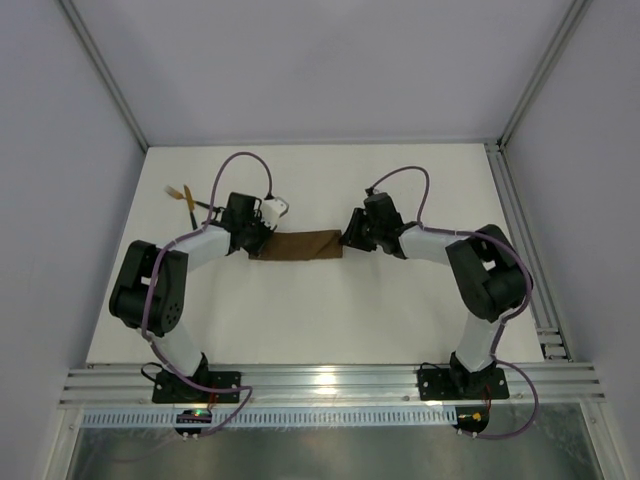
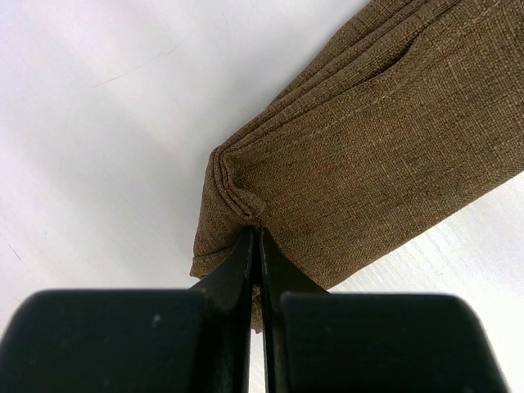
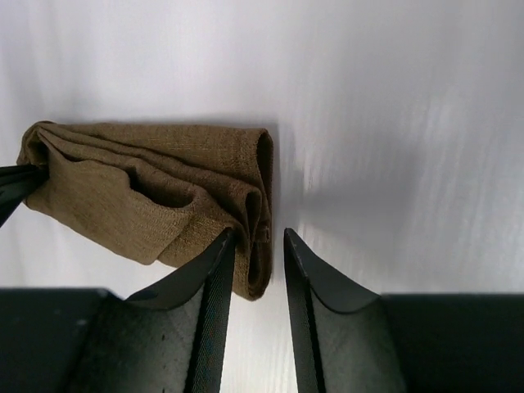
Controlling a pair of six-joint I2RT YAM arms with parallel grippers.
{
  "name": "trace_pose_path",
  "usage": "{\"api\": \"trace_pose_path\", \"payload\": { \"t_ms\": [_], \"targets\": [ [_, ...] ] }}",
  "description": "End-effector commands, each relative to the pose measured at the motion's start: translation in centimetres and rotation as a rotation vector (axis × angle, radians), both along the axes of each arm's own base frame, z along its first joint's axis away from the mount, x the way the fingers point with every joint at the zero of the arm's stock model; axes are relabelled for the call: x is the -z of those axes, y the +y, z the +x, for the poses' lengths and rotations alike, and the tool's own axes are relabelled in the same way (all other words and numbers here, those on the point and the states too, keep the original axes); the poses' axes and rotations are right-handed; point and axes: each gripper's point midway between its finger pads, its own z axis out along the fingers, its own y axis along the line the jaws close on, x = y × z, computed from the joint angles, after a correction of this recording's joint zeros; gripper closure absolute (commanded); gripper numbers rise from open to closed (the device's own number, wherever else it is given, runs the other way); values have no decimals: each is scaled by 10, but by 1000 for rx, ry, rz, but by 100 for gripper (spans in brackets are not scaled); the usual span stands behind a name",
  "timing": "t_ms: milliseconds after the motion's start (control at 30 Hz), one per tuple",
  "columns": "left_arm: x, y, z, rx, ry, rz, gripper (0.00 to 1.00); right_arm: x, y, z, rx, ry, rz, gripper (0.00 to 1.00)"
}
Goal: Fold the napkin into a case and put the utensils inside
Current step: Smooth out the smaller rectangle-folded napkin at the center of the board.
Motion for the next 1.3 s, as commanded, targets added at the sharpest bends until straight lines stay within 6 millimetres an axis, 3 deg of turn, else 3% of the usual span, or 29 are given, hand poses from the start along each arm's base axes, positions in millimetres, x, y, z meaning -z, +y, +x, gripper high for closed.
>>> {"api": "trace_pose_path", "payload": {
  "t_ms": [0,167,233,267,300,367,433,500,600,633,800,1033,1133,1233,1267],
  "targets": [
    [38,19,-39,-25,167,79,100,-51,-17,9,6,-126,-77,65],
    [38,18,-38,-33,170,75,100,-103,6,2,-79,-263,-217,64],
    [39,19,-39,-36,175,75,100,-115,40,-11,-132,-331,-213,66],
    [39,18,-38,-36,172,74,100,-117,54,-16,-165,-347,-181,69],
    [39,19,-39,-37,174,79,100,-112,81,-24,-234,-356,-116,72],
    [39,19,-38,-37,173,82,100,-104,105,-29,-270,-317,-8,87],
    [38,20,-38,-40,170,87,100,-84,120,-26,-290,-291,48,97],
    [38,21,-39,-42,170,90,100,-76,126,-18,-259,-284,113,97],
    [38,22,-38,-41,165,95,100,-57,114,-2,-168,-242,214,97],
    [38,22,-38,-42,166,98,100,-50,98,12,-103,-231,235,97],
    [38,21,-38,-30,159,109,100,-12,56,23,65,-164,285,97],
    [38,21,-40,-24,159,117,100,18,37,9,163,-59,248,97],
    [35,19,-40,-10,149,110,99,23,41,9,142,-34,234,97],
    [16,15,-35,5,97,81,94,23,44,9,130,-23,236,97],
    [10,14,-33,4,79,77,86,24,43,9,131,-22,231,97]
  ]
}}
